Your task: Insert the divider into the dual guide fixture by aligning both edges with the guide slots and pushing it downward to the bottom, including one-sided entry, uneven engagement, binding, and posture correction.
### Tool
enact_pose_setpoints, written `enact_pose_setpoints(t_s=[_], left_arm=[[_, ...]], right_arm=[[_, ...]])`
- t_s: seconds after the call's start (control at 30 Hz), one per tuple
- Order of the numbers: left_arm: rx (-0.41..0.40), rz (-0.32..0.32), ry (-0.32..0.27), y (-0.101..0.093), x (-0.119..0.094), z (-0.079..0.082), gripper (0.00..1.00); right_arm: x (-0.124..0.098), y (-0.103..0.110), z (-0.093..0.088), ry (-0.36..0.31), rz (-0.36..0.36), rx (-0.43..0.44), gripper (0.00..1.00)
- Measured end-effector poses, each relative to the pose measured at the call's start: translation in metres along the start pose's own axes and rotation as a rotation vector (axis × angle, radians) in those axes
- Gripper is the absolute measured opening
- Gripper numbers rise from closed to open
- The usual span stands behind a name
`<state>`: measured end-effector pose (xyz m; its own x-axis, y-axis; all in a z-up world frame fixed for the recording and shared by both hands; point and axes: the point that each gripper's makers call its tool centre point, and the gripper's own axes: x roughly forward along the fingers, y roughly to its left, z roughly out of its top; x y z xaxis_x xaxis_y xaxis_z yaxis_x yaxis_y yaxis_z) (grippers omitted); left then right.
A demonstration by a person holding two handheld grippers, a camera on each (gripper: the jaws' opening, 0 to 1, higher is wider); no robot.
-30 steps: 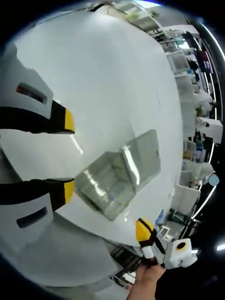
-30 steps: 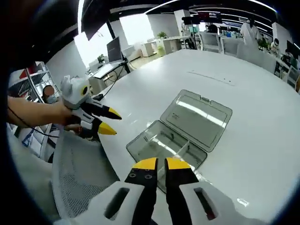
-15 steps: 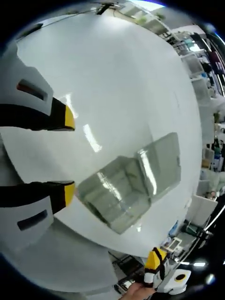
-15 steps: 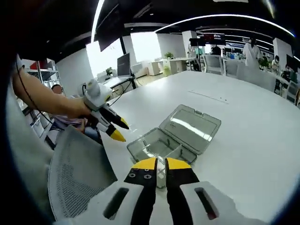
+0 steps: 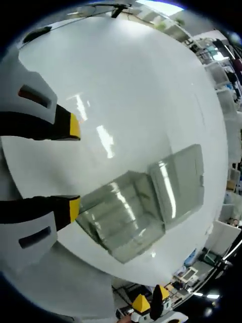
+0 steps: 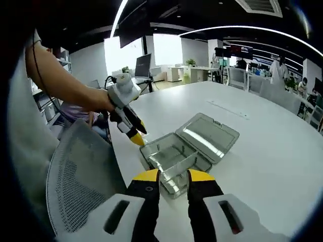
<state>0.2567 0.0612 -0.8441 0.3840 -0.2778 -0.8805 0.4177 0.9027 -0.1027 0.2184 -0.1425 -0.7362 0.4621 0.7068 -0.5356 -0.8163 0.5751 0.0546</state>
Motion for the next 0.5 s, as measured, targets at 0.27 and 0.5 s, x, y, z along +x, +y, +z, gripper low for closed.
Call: enact_pose_setpoints(t_s=[0.27, 0.5], left_arm=[[-0.062, 0.037, 0.038, 0.007, 0.006, -0.002, 0.41], [-0.07, 0.065, 0.057, 0.007, 0.012, -0.001, 0.41]], right_arm=[[-0.004, 0.001, -0.001, -0.012, 0.003, -0.012, 0.18], [-0.007, 0.001, -0.002, -0.016, 0.004, -0.02, 0.18]])
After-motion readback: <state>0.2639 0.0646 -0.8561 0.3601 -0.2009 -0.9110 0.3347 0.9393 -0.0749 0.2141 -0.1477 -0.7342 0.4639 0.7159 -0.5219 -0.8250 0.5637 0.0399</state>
